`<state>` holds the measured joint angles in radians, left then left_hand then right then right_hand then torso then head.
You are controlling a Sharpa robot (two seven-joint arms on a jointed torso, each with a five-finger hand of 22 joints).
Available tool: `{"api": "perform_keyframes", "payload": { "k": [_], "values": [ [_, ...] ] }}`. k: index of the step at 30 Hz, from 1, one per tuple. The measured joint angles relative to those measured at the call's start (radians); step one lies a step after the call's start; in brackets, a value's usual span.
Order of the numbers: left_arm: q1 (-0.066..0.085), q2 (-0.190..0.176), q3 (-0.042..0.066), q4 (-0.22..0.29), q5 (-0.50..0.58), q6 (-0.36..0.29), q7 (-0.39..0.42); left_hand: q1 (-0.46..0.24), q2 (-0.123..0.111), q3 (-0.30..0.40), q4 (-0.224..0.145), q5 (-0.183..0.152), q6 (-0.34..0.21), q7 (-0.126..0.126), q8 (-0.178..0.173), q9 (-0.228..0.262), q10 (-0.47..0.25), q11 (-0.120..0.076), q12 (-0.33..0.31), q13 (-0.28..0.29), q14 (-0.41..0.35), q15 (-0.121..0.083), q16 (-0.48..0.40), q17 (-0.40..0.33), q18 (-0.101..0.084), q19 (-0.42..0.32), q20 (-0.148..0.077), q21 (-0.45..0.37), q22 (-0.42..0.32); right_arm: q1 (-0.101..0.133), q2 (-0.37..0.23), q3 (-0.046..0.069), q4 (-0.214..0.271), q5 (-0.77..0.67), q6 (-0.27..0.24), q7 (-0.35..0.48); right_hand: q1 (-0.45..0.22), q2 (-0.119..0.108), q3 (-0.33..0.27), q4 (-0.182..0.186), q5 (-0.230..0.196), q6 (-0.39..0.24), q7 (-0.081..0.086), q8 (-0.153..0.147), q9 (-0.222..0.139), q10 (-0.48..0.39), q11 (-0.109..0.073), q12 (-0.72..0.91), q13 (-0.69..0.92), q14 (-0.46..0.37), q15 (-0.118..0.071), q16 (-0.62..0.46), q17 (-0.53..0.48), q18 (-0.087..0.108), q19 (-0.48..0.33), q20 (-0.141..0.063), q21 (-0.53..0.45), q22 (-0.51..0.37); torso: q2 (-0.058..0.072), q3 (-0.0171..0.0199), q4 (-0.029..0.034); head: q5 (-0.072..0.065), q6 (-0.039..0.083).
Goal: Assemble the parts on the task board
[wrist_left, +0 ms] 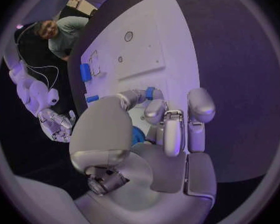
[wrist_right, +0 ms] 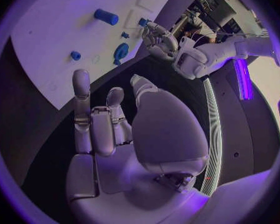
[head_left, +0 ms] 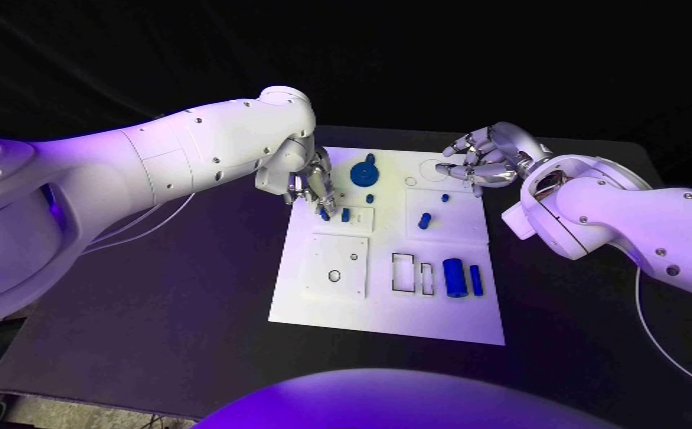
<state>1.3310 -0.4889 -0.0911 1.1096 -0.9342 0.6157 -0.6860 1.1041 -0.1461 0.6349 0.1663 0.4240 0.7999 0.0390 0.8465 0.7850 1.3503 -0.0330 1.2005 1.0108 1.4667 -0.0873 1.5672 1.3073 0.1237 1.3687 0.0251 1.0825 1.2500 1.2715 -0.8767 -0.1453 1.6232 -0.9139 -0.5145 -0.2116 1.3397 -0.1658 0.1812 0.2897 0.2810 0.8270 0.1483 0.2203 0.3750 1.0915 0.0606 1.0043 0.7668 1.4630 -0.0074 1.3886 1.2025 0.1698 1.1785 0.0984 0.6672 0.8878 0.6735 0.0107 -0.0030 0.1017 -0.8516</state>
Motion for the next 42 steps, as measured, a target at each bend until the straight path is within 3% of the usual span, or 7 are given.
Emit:
{"api": "perform_keyframes", "payload": {
  "k": [2, 3, 10, 11, 25, 42],
  "values": [
    [0.0, -0.001, 0.0, 0.001, -0.001, -0.001, 0.0, -0.011, -0.003, 0.004, -0.004, -0.006, 0.002, -0.002, 0.0, 0.001, 0.0, 0.0, 0.0, 0.0, 0.0, 0.0, 0.0, 0.0, 0.0, 0.0, 0.0, 0.0, 0.0, 0.0, 0.0, 0.0, 0.0, 0.0, 0.0, 0.0, 0.0, 0.0, 0.0, 0.0, 0.0, 0.0, 0.0, 0.0, 0.0, 0.0, 0.0, 0.0, -0.001, 0.0, 0.0, 0.0, 0.0, 0.0, 0.0, 0.0, 0.0, -0.001, 0.0, 0.0001, 0.0, 0.0, 0.0],
    [0.0, -0.001, 0.0, 0.002, -0.001, -0.001, 0.0, -0.02, -0.012, 0.046, -0.046, -0.008, 0.003, -0.003, 0.0, 0.001, 0.0, 0.0, 0.0, 0.0, 0.0, 0.0, 0.0, 0.0, 0.0, 0.0, 0.0, 0.0, 0.0, 0.0, 0.0, 0.0, 0.0, 0.0, 0.0, 0.0, 0.0, 0.0, 0.0, 0.0, 0.0, 0.0, 0.0, 0.0, 0.0, 0.0, 0.0, 0.0, -0.001, 0.0, 0.0, 0.0, 0.0, 0.0, 0.0, 0.0, 0.0, -0.001, 0.0, 0.0002, 0.0, 0.0, 0.0],
    [-0.001, -0.002, -0.001, 0.003, -0.003, -0.005, -0.002, -0.062, -0.014, 0.049, -0.049, -0.002, 0.01, -0.007, 0.0, 0.001, 0.004, -0.004, 0.0, 0.001, 0.0, 0.0, 0.0, 0.0, 0.0, 0.0, 0.0, 0.0, 0.001, 0.0, 0.0, 0.0, 0.0, 0.001, 0.0, 0.001, 0.0, 0.0, 0.0, 0.0, 0.0, 0.0, 0.0, 0.0, 0.0, 0.0, 0.0, 0.0, -0.001, 0.0, 0.0, 0.0, 0.0, 0.0, 0.0, 0.0, 0.0, -0.001, 0.0, 0.0003, -0.0002, 0.0, 0.0],
    [-0.001, -0.003, -0.001, 0.004, -0.003, -0.006, -0.002, -0.068, -0.015, 0.077, -0.077, -0.003, 0.01, -0.007, 0.0, 0.001, 0.004, -0.004, 0.0, 0.001, 0.0, 0.0, 0.0, 0.0, 0.0, 0.0, 0.0, 0.0, 0.001, 0.0, 0.0, 0.0, 0.0, 0.001, 0.0, 0.002, 0.0, 0.0, 0.0, 0.0, 0.0, 0.0, 0.0, 0.0, 0.0, 0.0, 0.0, 0.0, -0.001, 0.0, 0.0, 0.0, -0.001, 0.0, 0.0, 0.0, 0.0, -0.001, 0.0, 0.0004, -0.0002, 0.0, 0.0],
    [-0.001, -0.005, -0.002, 0.005, -0.004, -0.008, -0.002, -0.107, -0.022, 0.08, -0.08, -0.018, 0.02, -0.013, -0.007, 0.001, 0.003, -0.004, 0.0, 0.0, 0.0, 0.0, 0.0, 0.0, 0.0, 0.004, -0.004, -0.008, 0.001, 0.0, 0.0, 0.0, 0.002, 0.005, 0.0, 0.007, 0.0, 0.0, 0.0, 0.0, 0.0, 0.0, 0.0, 0.0, 0.0, 0.0, 0.0, 0.0, -0.003, 0.0, 0.0, 0.0, -0.002, 0.0, 0.0, 0.0, -0.003, -0.001, 0.0, 0.0003, -0.0002, -0.002, -0.001],
    [-0.003, -0.005, -0.002, 0.003, -0.012, -0.012, -0.008, -0.156, -0.027, 0.034, -0.039, -0.084, 0.031, -0.024, -0.023, -0.001, 0.003, -0.004, 0.0, 0.004, 0.0, 0.0, 0.0, 0.0, 0.0, 0.004, -0.004, -0.015, 0.002, 0.0, 0.001, 0.0, 0.001, 0.008, 0.0, 0.011, -0.003, -0.003, 0.0, 0.0, 0.0, 0.0, 0.0, 0.0, 0.0, -0.004, 0.004, 0.0, -0.002, 0.0, 0.0, 0.0, -0.001, 0.0, 0.0, 0.0, -0.008, -0.002, 0.0, 0.0002, -0.0002, -0.002, -0.001]
  ]
}}
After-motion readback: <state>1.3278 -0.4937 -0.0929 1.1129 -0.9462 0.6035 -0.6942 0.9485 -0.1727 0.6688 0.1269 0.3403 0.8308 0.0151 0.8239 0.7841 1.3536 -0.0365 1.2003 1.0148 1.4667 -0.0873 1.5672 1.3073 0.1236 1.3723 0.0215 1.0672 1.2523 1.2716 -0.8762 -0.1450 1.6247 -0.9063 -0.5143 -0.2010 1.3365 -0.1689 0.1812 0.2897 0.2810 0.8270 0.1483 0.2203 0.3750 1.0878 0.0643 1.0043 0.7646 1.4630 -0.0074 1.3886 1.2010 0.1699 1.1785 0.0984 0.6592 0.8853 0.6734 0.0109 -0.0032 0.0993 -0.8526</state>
